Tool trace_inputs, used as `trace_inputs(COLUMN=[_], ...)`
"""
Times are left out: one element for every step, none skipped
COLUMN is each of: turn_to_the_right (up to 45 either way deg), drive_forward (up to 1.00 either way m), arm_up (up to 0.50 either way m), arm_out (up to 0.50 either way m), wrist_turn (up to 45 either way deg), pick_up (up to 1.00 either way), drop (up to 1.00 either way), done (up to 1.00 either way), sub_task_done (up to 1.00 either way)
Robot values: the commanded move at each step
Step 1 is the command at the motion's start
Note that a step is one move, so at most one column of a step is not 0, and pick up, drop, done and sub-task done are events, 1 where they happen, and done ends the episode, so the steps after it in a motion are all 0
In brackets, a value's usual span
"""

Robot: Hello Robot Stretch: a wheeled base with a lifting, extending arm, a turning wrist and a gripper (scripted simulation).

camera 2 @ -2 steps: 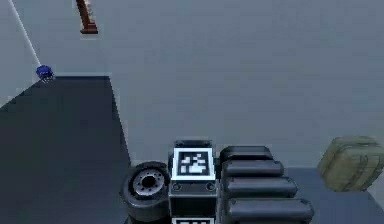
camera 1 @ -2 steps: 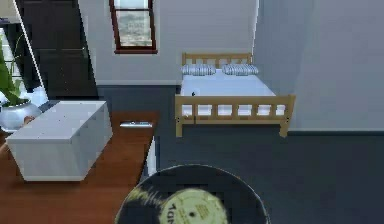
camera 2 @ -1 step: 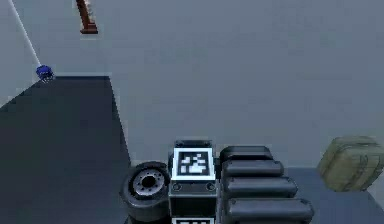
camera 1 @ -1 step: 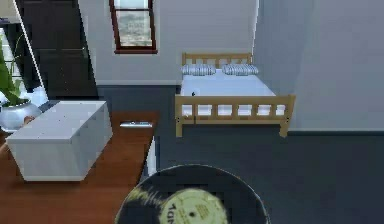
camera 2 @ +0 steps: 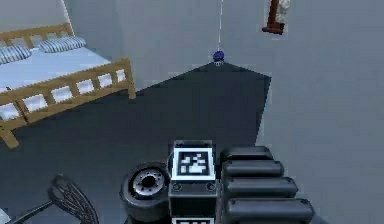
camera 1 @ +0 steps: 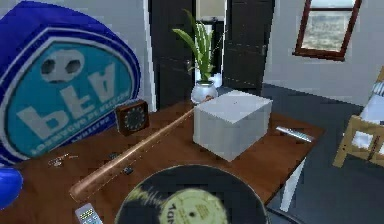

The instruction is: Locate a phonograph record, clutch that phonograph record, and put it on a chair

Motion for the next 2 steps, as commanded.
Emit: trace_inputs(turn_to_the_right=[-45.0, -45.0], drive_forward=[0.00, 0.00], arm_up=[0.00, 0.00], arm_out=[0.00, 0.00], wrist_turn=[0.0, 0.0], pick_up=[0.00, 0.00], drop=[0.00, 0.00], done=[0.00, 0.00], sub_task_done=[0.00, 0.00])
